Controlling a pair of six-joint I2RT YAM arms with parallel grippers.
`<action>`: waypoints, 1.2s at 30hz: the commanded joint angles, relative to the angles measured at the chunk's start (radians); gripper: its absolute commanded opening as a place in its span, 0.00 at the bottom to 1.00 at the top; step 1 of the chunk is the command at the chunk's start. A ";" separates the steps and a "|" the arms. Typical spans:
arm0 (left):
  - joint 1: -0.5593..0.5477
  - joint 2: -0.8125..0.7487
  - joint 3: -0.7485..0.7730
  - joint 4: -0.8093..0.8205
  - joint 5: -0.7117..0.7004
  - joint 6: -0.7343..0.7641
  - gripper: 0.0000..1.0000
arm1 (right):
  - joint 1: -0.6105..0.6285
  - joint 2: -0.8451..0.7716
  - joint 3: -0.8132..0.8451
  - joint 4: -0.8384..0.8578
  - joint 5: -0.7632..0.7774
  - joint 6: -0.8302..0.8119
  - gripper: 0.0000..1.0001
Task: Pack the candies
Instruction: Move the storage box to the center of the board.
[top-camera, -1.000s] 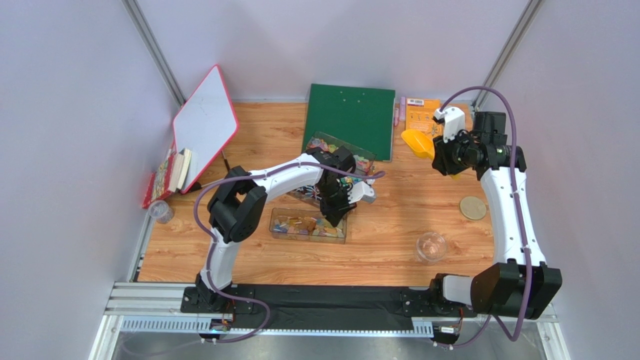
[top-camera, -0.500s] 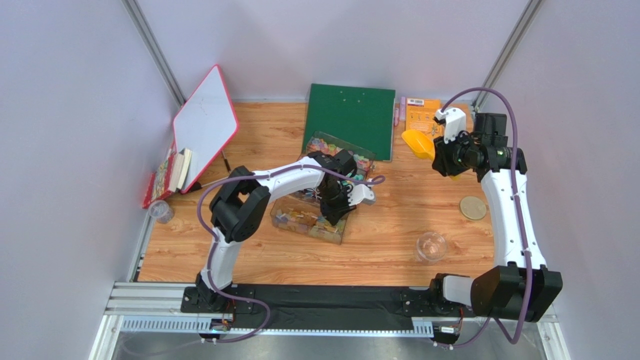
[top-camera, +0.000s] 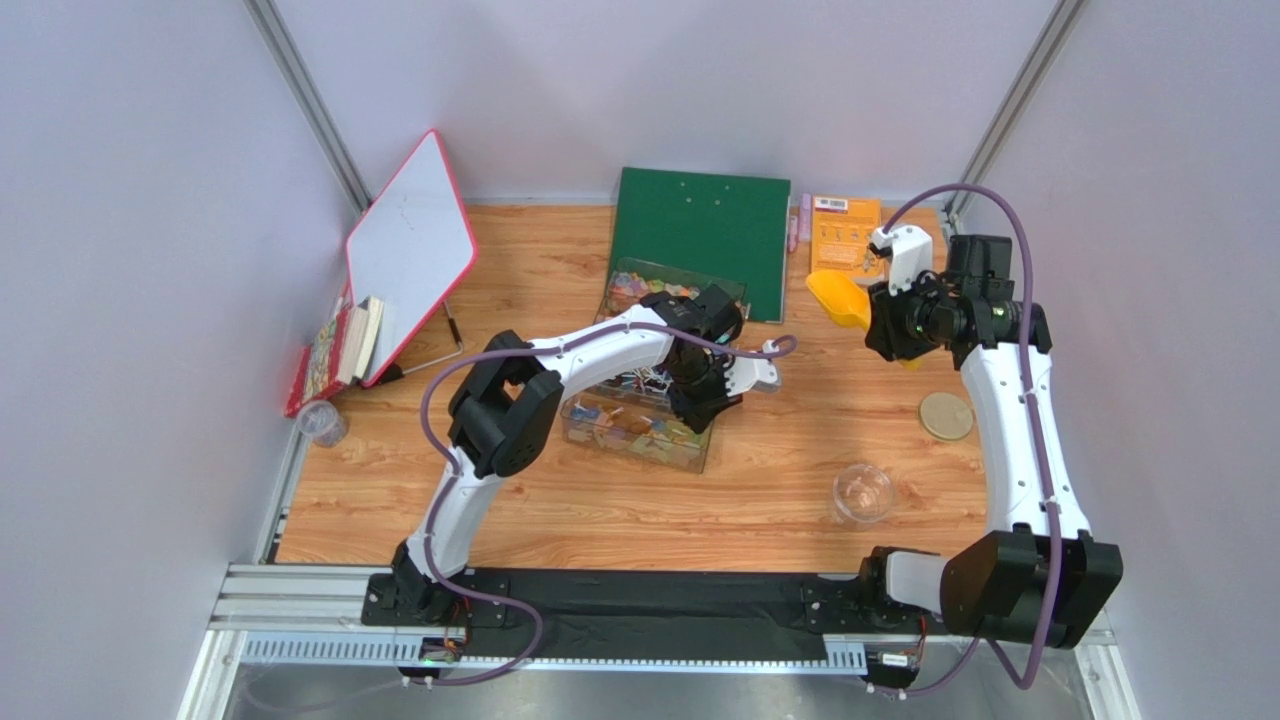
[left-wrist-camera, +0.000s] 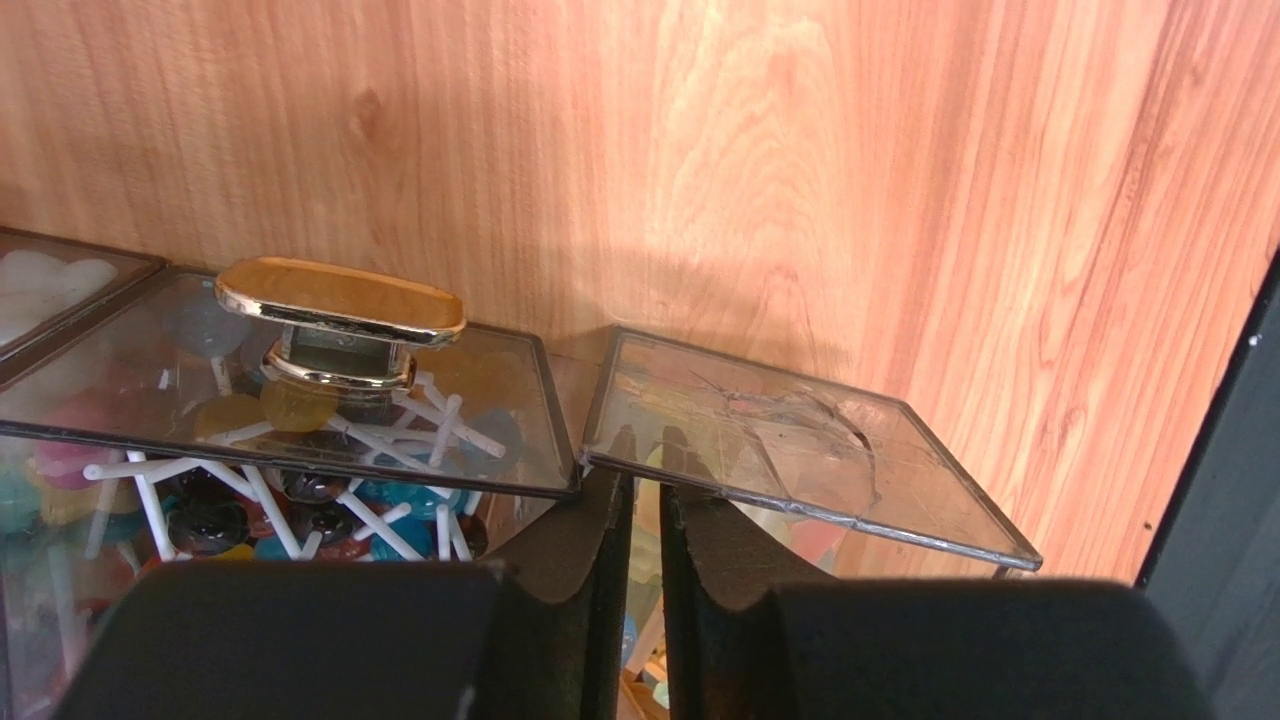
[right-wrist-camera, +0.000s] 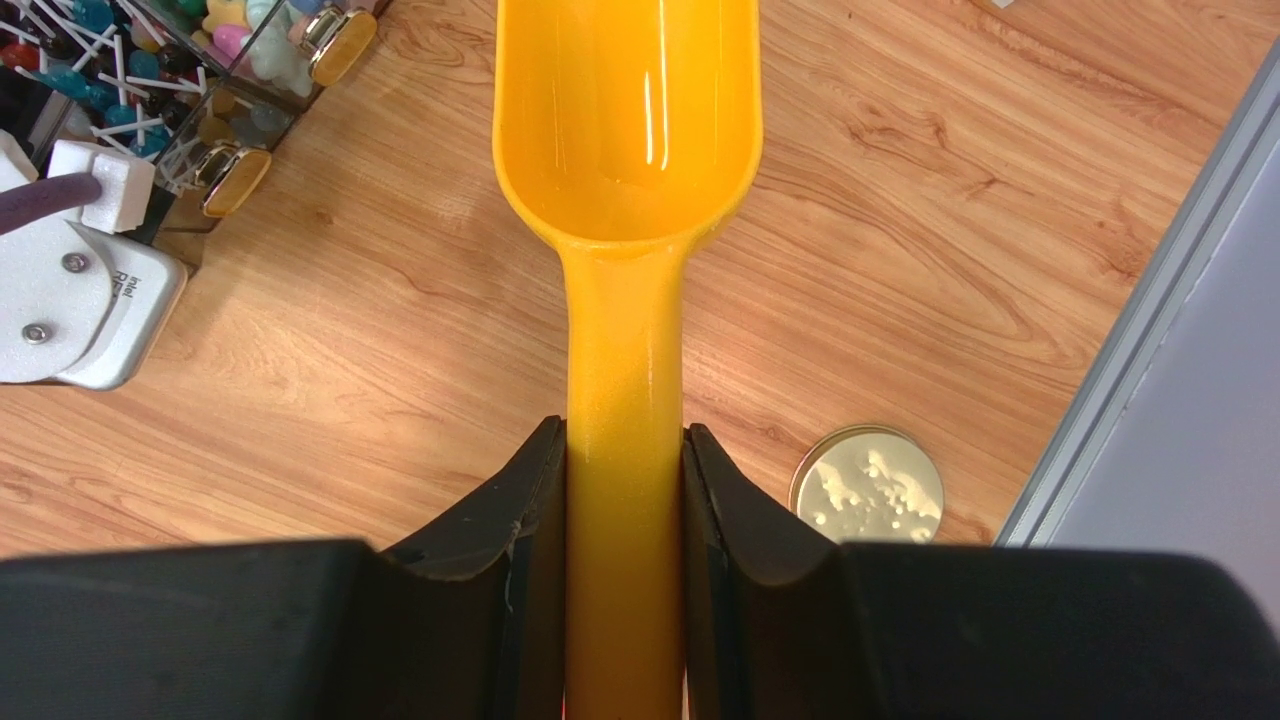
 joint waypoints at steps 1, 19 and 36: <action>0.003 0.029 0.040 0.204 -0.064 -0.013 0.20 | -0.006 -0.013 0.012 0.053 -0.003 0.015 0.00; -0.008 -0.446 -0.207 0.069 0.081 0.105 0.56 | -0.020 -0.067 0.010 0.004 -0.006 -0.033 0.00; -0.218 -0.104 0.142 0.173 0.141 -0.057 0.54 | -0.325 -0.214 0.010 -0.088 -0.042 -0.125 0.00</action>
